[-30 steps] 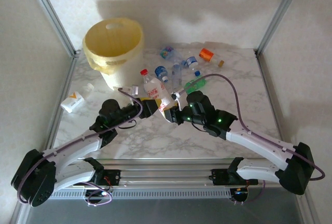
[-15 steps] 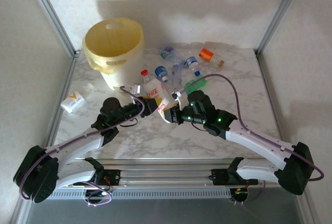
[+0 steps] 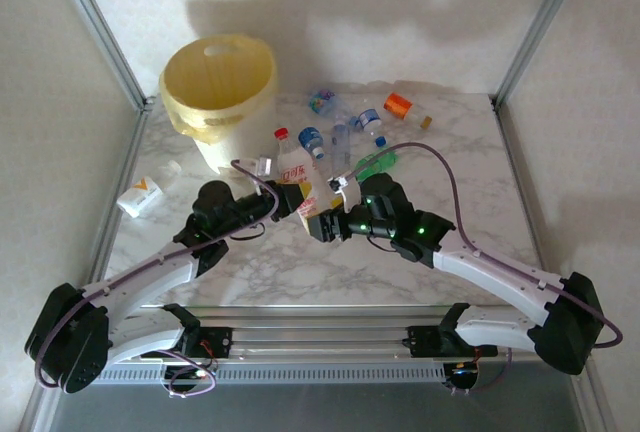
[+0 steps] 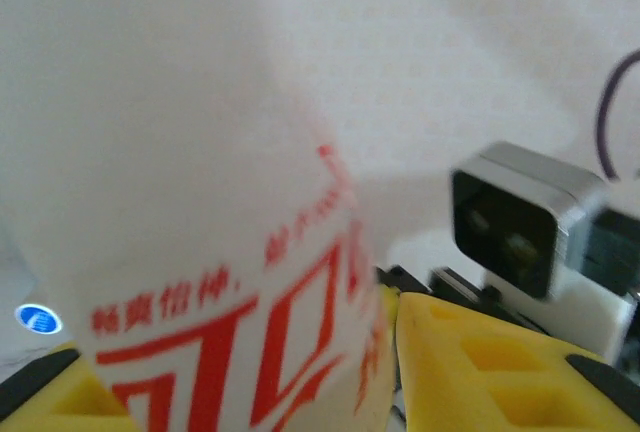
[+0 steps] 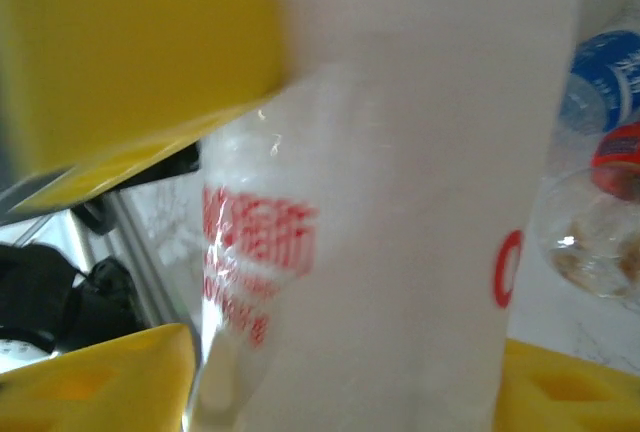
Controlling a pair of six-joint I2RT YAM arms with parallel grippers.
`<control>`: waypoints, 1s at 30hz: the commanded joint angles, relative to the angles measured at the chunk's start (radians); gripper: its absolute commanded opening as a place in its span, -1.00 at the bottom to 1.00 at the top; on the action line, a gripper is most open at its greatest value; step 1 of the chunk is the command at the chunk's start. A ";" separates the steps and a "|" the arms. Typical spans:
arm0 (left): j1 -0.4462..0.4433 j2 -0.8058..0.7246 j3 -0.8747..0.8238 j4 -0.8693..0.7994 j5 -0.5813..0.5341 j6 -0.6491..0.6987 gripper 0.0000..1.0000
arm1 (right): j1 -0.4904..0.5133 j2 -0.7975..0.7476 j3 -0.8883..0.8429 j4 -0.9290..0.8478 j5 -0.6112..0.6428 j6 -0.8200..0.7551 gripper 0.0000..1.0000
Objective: Throw the plastic bottles in the bin
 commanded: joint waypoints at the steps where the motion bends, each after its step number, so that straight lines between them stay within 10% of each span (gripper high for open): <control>1: 0.017 -0.020 0.051 -0.098 -0.064 0.069 -0.48 | 0.009 -0.033 -0.023 -0.007 0.007 -0.028 0.79; 19: 0.116 -0.081 0.169 -0.294 -0.107 0.170 -0.61 | -0.052 -0.036 -0.055 -0.047 0.058 0.010 0.98; 30: 0.283 -0.037 0.514 -0.611 -0.218 0.345 -0.61 | -0.059 -0.050 -0.071 -0.058 0.068 0.006 0.98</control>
